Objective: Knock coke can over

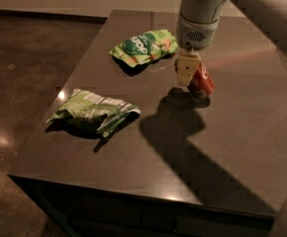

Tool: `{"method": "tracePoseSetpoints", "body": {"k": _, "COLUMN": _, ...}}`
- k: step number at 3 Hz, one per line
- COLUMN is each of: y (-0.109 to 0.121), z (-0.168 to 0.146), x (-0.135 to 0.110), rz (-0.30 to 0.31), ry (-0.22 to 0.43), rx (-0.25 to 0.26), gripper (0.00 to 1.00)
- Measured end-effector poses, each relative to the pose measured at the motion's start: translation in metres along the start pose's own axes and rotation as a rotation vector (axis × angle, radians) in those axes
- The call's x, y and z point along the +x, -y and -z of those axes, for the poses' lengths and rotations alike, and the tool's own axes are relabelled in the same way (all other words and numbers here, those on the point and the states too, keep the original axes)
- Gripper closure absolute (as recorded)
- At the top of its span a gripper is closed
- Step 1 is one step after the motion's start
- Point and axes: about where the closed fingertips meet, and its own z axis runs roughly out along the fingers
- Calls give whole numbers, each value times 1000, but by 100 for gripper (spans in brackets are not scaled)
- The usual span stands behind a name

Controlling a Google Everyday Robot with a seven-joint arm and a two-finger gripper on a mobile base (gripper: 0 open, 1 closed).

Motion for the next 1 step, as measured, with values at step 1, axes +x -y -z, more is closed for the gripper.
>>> {"method": "tracePoseSetpoints", "body": {"k": 1, "y": 3, "z": 0, "x": -3, "rz": 0, "ry": 10, "rx": 14, "gripper": 0}}
